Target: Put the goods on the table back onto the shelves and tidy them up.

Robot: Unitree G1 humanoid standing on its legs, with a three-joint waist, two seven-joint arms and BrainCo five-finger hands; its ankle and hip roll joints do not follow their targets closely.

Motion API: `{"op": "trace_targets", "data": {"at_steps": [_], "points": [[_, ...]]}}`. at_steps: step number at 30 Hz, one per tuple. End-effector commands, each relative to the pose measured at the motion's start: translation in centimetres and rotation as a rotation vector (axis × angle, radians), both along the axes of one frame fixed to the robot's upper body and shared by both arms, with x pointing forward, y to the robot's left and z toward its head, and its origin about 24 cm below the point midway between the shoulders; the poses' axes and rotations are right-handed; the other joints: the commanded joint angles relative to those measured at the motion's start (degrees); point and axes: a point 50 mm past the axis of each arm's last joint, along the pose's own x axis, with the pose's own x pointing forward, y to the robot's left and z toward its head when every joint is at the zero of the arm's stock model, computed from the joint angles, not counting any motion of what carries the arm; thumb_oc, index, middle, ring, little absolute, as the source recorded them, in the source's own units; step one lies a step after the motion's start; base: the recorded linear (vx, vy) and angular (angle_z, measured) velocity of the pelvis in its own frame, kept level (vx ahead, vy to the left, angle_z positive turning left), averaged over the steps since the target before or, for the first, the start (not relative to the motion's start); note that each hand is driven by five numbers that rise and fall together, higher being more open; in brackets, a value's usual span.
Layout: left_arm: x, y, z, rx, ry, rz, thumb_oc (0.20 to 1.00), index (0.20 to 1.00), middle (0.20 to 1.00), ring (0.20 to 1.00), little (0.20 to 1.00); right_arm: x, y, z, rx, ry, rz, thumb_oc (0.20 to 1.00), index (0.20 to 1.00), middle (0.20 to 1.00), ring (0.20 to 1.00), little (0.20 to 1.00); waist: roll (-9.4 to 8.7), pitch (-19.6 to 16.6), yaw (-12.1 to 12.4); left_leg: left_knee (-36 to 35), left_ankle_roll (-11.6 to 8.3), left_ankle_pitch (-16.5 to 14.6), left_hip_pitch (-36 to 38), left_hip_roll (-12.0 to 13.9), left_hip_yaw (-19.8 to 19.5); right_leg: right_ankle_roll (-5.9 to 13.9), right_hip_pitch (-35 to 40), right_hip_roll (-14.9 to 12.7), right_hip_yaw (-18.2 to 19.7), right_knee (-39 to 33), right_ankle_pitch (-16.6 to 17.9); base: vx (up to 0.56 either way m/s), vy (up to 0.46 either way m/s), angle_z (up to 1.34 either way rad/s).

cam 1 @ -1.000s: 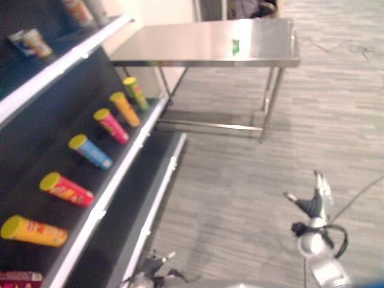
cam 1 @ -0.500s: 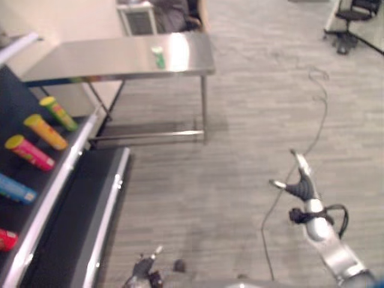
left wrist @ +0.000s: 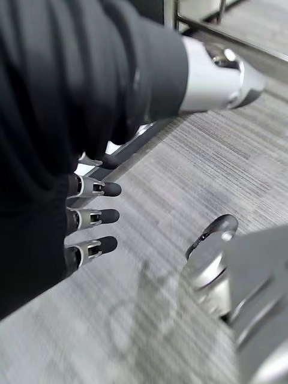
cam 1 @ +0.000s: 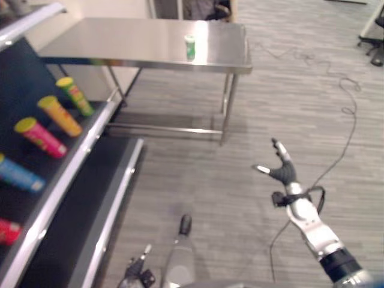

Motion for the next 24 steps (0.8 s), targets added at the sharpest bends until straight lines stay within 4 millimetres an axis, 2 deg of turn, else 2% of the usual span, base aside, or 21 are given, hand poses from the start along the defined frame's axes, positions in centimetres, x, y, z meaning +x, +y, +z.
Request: {"op": "trace_targets", "data": {"at_steps": [1, 2, 3, 4, 5, 6, 7, 8, 9, 10, 11, 12, 14, 15, 18, 20, 21, 24], "points": [[0.4, 3.0, 1.0, 0.084, -0.022, -0.015, 1.0, 1.0, 1.0, 1.0, 1.0, 1.0, 0.8, 3.4, 0.032, -0.168, 0.033, 1.0, 1.0, 1.0, 1.0, 1.0, -4.78, -4.27, 3.32, -3.63, 2.1, 6.83, -3.41, -2.46, -1.0, 2.98, 6.03, -2.35, -2.62, 12.74, 17.03, 0.59, 0.534, -0.22], [0.4, 3.3, 1.0, 0.096, 0.0, -0.059, 1.0, 1.0, 1.0, 1.0, 1.0, 1.1, 1.0, 3.2, 0.03, -0.164, 0.025, 1.0, 1.0, 1.0, 1.0, 1.0, -4.56, -4.42, 3.09, -3.89, 4.1, 4.68, -1.42, -3.51, -0.25, 3.04, 4.04, -4.59, -3.02, 19.23, 24.21, 0.77, 0.762, 0.03], [1.4, 3.7, 1.3, 0.122, -0.004, -0.141, 1.0, 1.0, 1.0, 1.0, 1.0, 1.1, 1.5, 3.5, 0.014, -0.173, 0.049, 1.0, 1.0, 1.0, 1.0, 1.0, -2.91, -4.06, 1.78, -6.8, 7.29, 1.88, 4.8, -5.77, -0.15, 1.94, -2.01, -6.81, -4.54, 30.57, 29.19, 0.58, 0.592, 0.06], [1.4, 3.7, 1.3, 0.121, -0.004, -0.141, 1.0, 1.0, 1.0, 1.0, 1.0, 1.1, 1.5, 3.5, 0.013, -0.173, 0.048, 1.0, 1.0, 1.0, 1.0, 1.0, -2.86, -4.13, 1.85, -6.96, 7.3, 2.01, 4.79, -5.71, -0.08, 1.92, -2.18, -6.77, -4.43, 30.62, 29.23, 0.56, 0.542, 0.13], [2.1, 3.6, 1.5, 0.127, -0.014, -0.2, 1.0, 1.0, 1.0, 1.0, 1.0, 0.8, 1.5, 3.7, 0.0, -0.182, 0.066, 1.0, 1.0, 1.0, 1.0, 1.0, -1.76, -3.42, 0.06, -8.83, 8.25, 1.35, 8.39, -6.57, -1.1, 0.51, -7.1, -5.01, -4.2, 35.37, 26.67, 0.38, 0.279, 0.39], [2.7, 3.0, 1.5, 0.126, -0.022, -0.269, 1.0, 1.0, 1.0, 1.0, 1.0, 0.4, 1.4, 4.0, -0.026, -0.188, 0.08, 1.0, 1.0, 1.0, 1.0, 1.0, -0.58, -2.51, -2.28, -10.86, 8.67, 1.02, 11.93, -7.1, -2.37, -1.17, -12.04, -1.86, -4.05, 36.73, 20.97, 0.54, 0.35, 0.28], [3.2, 2.5, 1.5, 0.122, -0.031, -0.321, 1.0, 1.0, 1.0, 1.0, 1.0, 0.1, 1.2, 4.2, -0.043, -0.201, 0.085, 1.0, 1.0, 1.0, 1.0, 1.0, 0.04, -1.63, -4.13, -11.72, 8.82, 0.38, 14.83, -7.72, -3.31, -1.56, -15.06, -0.06, -4.93, 35.61, 17.58, 0.64, 0.296, 0.6], [2.9, 1.5, 1.2, 0.111, -0.012, -0.403, 1.0, 1.0, 1.0, 1.0, 1.0, -0.5, 0.3, 4.5, -0.063, -0.213, 0.063, 1.0, 1.0, 1.0, 1.0, 1.0, 0.85, -0.72, -7.66, -13.94, 8.36, -1.33, 19.94, -8.57, -4.48, -2.01, -18.72, 1.85, -8.26, 28.35, 14.03, 0.45, 0.177, 0.53], [3.0, 1.4, 1.2, 0.111, -0.012, -0.404, 1.0, 1.0, 1.0, 1.0, 1.0, -0.5, 0.3, 4.5, -0.064, -0.213, 0.062, 1.0, 1.0, 1.0, 1.0, 1.0, 1.04, -0.75, -7.76, -14.0, 8.32, -1.22, 19.9, -8.4, -4.64, -2.1, -18.54, 2.03, -8.51, 27.99, 14.24, 0.61, 0.125, 1.0], [2.7, 0.9, 0.9, 0.106, 0.014, -0.434, 1.0, 1.0, 1.0, 1.0, 1.0, -0.9, -0.5, 4.9, -0.059, -0.236, 0.024, 1.0, 1.0, 1.0, 1.0, 1.0, 0.78, -0.33, -9.65, -15.56, 7.44, -3.07, 24.09, -9.02, -5.49, -1.6, -21.3, 3.91, -10.28, 17.66, 14.85, 0.31, 0.019, 0.82], [2.7, 0.9, 0.9, 0.106, 0.014, -0.434, 1.0, 1.0, 1.0, 1.0, 1.0, -0.9, -0.5, 5.0, -0.059, -0.236, 0.024, 1.0, 1.0, 1.0, 1.0, 1.0, 0.83, -0.32, -9.69, -15.58, 7.43, -3.06, 24.11, -8.97, -5.53, -1.6, -21.2, 3.96, -10.35, 17.53, 14.91, 0.66, -0.032, 0.68], [2.7, 0.7, 0.7, 0.105, 0.031, -0.434, 1.0, 1.0, 1.0, 1.0, 1.0, -1.4, -1.0, 6.3, -0.095, -0.308, -0.008, 1.0, 1.0, 1.0, 1.0, 1.0, -0.05, -0.18, -11.35, -16.44, 6.36, -5.97, 28.11, -9.12, -6.82, -0.18, -21.62, 5.53, -8.72, 5.71, 16.13, 0.5, -0.073, 0.37], [2.7, 0.5, 0.6, 0.113, 0.05, -0.456, 1.0, 1.0, 1.0, 1.0, 1.0, -2.4, -0.9, 9.2, -0.129, -0.459, -0.012, 1.0, 1.0, 1.0, 1.0, 1.0, -0.76, -0.5, -12.94, -16.29, 5.75, -7.9, 30.16, -8.95, -7.94, 1.65, -23.16, 6.04, -6.13, -0.24, 19.63, 0.49, -0.06, 0.37], [2.7, 0.5, 0.5, 0.112, 0.05, -0.457, 1.0, 1.0, 1.0, 1.0, 1.0, -2.5, -1.0, 9.2, -0.131, -0.458, -0.012, 1.0, 1.0, 1.0, 1.0, 1.0, -0.53, -0.52, -12.88, -16.19, 5.73, -8.12, 30.22, -8.75, -7.93, 1.67, -22.9, 6.27, -6.21, -0.59, 19.78, 0.3, -0.033, 0.38], [2.7, -0.1, 0.5, 0.115, 0.046, -0.525, 1.0, 1.0, 1.0, 1.0, 1.0, -3.7, -0.9, 11.7, -0.189, -0.609, -0.047, 1.0, 1.0, 1.0, 1.0, 1.0, -0.34, -0.99, -14.46, -16.13, 5.49, -10.28, 32.88, -7.82, -10.14, 2.88, -24.84, 6.52, -2.14, -1.62, 22.8, 0.38, -0.075, 0.51], [2.5, -0.2, 0.4, 0.123, 0.064, -0.55, 1.0, 1.0, 1.0, 1.0, 1.0, -4.7, -0.7, 13.8, -0.214, -0.733, -0.06, 1.0, 1.0, 1.0, 1.0, 1.0, -0.84, -2.43, -14.69, -16.55, 5.37, -11.68, 34.07, -7.56, -11.15, 1.98, -22.72, 6.73, -1.42, -2.28, 21.0, 0.45, -0.135, 0.67], [1.9, -0.1, 0.3, 0.122, 0.074, -0.515, 1.0, 1.0, 1.0, 1.0, 1.0, -4.9, -0.3, 14.3, -0.222, -0.751, -0.018, 1.0, 1.0, 1.0, 1.0, 1.0, -0.41, -3.75, -14.91, -16.64, 4.83, -12.11, 35.97, -5.69, -11.05, 1.32, -22.72, 7.45, -1.75, 0.28, 19.96, 0.52, -0.162, 0.81], [1.3, -0.1, 0.1, 0.111, 0.087, -0.489, 1.0, 1.0, 1.0, 1.0, 1.0, -4.9, 0.3, 14.9, -0.219, -0.765, 0.055, 1.0, 1.0, 1.0, 1.0, 1.0, 0.39, -5.07, -14.87, -14.14, 3.16, -10.56, 36.3, -3.0, -10.96, 0.42, -21.51, 8.95, -2.48, 0.79, 18.13, 0.28, -0.1, 0.31]]}}
